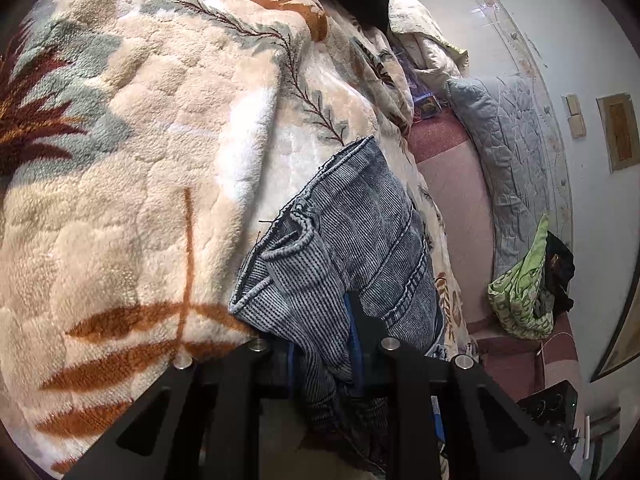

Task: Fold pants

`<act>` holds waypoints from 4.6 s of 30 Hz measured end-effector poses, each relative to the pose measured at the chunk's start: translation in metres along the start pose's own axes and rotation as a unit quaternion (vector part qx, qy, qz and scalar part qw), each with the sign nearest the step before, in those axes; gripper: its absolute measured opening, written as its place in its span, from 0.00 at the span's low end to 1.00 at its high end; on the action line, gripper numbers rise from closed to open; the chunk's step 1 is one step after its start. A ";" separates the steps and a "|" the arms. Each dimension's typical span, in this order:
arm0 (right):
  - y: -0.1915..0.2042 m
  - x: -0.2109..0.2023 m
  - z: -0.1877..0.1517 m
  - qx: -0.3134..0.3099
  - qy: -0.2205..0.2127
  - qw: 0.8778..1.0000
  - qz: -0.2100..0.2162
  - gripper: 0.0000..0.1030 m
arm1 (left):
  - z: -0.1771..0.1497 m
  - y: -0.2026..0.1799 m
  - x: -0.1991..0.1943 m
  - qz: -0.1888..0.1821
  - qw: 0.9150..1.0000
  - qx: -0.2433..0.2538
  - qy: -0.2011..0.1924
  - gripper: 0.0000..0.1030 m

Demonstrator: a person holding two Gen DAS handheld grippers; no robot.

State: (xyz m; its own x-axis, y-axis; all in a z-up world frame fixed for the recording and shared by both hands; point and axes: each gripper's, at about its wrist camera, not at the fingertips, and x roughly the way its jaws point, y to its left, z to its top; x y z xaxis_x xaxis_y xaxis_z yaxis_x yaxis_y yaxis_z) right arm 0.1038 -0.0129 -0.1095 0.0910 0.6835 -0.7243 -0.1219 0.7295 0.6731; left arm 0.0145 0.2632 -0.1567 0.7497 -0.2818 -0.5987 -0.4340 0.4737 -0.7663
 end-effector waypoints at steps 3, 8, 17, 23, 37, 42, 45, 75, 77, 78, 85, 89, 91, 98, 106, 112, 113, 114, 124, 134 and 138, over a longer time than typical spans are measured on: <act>-0.019 0.026 -0.008 0.011 0.014 1.000 0.002 0.73 | 0.000 -0.011 0.001 0.018 1.000 0.023 -0.007 0.22; -0.022 0.018 -0.009 0.030 0.002 0.999 0.020 0.73 | 0.003 -0.031 -0.005 0.010 0.998 0.062 -0.015 0.20; -0.052 0.002 -0.025 0.055 -0.042 0.990 0.119 0.72 | -0.005 -0.118 -0.026 -0.060 0.977 0.203 -0.010 0.14; -0.104 -0.038 -0.037 0.167 -0.112 0.940 0.275 0.72 | -0.066 -0.204 -0.029 -0.093 0.931 0.352 0.012 0.14; -0.215 -0.205 -0.113 0.212 -0.298 0.911 0.191 0.73 | -0.280 -0.227 0.091 0.036 0.798 0.577 0.171 0.14; -0.222 -0.224 -0.114 0.199 -0.294 0.917 0.182 0.73 | -0.276 -0.232 0.084 0.024 0.803 0.571 0.171 0.14; -0.214 -0.226 -0.102 0.184 -0.300 0.918 0.182 0.73 | -0.269 -0.244 0.071 -0.012 0.817 0.554 0.162 0.14; -0.217 -0.108 0.049 0.162 -0.073 0.974 0.142 0.73 | -0.282 -0.222 0.072 -0.021 0.799 0.573 0.180 0.22; -0.214 -0.109 0.050 0.152 -0.068 0.978 0.125 0.73 | -0.271 -0.223 0.056 -0.035 0.812 0.558 0.171 0.27; -0.212 -0.110 0.050 0.150 -0.068 0.979 0.119 0.73 | -0.264 -0.224 0.045 -0.042 0.819 0.551 0.156 0.33; -0.181 -0.134 0.036 0.106 -0.089 0.986 0.096 0.73 | -0.185 -0.201 0.005 0.022 0.882 0.471 0.020 0.67; -0.150 -0.151 0.006 0.064 -0.100 0.983 0.140 0.73 | -0.168 -0.166 0.049 0.092 0.892 0.433 0.090 0.67; -0.146 -0.143 -0.010 0.066 -0.088 0.979 0.170 0.75 | -0.171 -0.158 0.053 0.087 0.897 0.423 0.096 0.67; -0.185 -0.108 -0.042 0.120 -0.061 0.979 0.152 0.71 | -0.180 -0.153 0.053 0.086 0.894 0.428 0.102 0.69; -0.138 -0.139 -0.002 0.058 -0.072 0.986 0.136 0.73 | -0.166 -0.168 0.025 0.083 0.890 0.445 0.048 0.69; -0.095 -0.114 0.074 0.016 -0.042 0.986 0.162 0.74 | -0.168 -0.155 0.042 0.086 0.890 0.440 0.080 0.70; -0.097 -0.100 0.083 0.017 -0.034 0.988 0.148 0.74 | -0.168 -0.154 0.042 0.084 0.891 0.438 0.083 0.70; -0.104 -0.084 0.091 0.031 -0.023 0.990 0.134 0.74 | -0.168 -0.153 0.043 0.083 0.891 0.439 0.086 0.70; -0.104 -0.081 0.110 0.017 -0.022 0.998 0.050 0.71 | -0.167 -0.145 0.048 0.065 0.896 0.427 0.103 0.73; -0.038 -0.005 0.146 -0.230 0.081 0.950 -0.194 0.73 | -0.164 -0.142 0.052 0.051 0.899 0.420 0.114 0.75; -0.044 0.021 0.142 -0.244 0.123 0.941 -0.200 0.62 | -0.160 -0.139 0.053 0.047 0.901 0.414 0.120 0.76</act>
State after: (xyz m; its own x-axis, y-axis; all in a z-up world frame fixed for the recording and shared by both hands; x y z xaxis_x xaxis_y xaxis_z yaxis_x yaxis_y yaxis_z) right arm 0.2513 -0.0267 -0.1336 0.0027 0.2860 -0.9582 -0.5712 0.7870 0.2333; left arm 0.0348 0.0487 -0.1192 0.5571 -0.3325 -0.7610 0.1054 0.9372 -0.3323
